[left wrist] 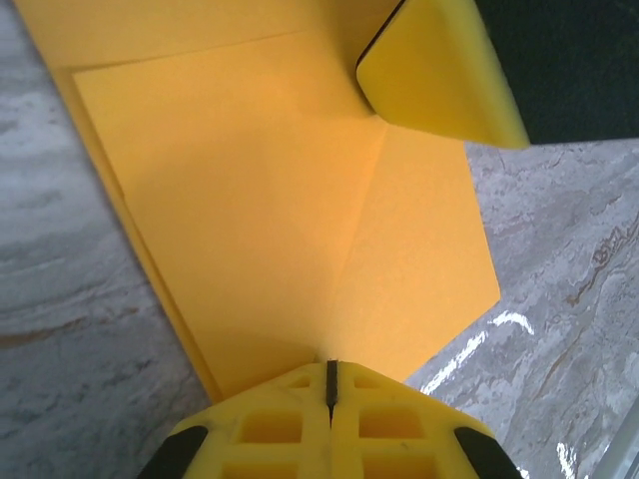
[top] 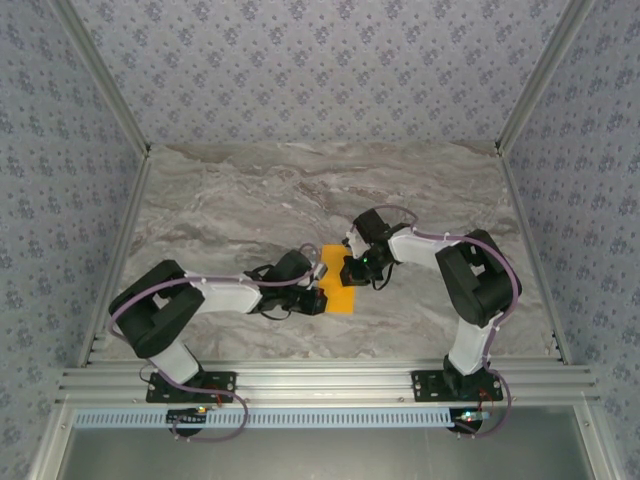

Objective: Fold a paper plane with a square sheet of paper (fold left side to right side)
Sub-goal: Fold the triangle a second time at the center of the table.

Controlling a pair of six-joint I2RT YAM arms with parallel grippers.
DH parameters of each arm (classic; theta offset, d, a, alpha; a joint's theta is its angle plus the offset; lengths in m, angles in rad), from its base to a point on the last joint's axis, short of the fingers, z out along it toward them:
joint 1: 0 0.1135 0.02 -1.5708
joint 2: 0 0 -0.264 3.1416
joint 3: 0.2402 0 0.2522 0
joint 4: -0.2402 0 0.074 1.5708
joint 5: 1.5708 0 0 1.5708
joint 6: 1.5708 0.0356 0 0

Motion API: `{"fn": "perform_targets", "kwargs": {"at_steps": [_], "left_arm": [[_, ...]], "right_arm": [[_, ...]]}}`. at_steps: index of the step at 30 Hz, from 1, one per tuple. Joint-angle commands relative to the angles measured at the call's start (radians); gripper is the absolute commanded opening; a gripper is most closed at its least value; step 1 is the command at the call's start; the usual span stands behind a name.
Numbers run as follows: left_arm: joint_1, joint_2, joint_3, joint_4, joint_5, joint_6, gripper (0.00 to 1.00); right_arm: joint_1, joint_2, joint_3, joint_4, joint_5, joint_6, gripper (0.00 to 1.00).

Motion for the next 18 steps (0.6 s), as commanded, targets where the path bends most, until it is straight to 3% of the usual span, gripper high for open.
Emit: {"fn": "perform_targets", "kwargs": {"at_steps": [1, 18], "left_arm": [[0.005, -0.011, -0.055, -0.112, -0.024, -0.012, 0.04], [0.019, -0.088, -0.145, -0.114, -0.056, -0.045, 0.03]], "right_arm": [[-0.004, 0.055, -0.012, -0.096, 0.114, -0.021, 0.0], [-0.002, 0.068, -0.004, -0.104, 0.118, -0.023, 0.0]]}}
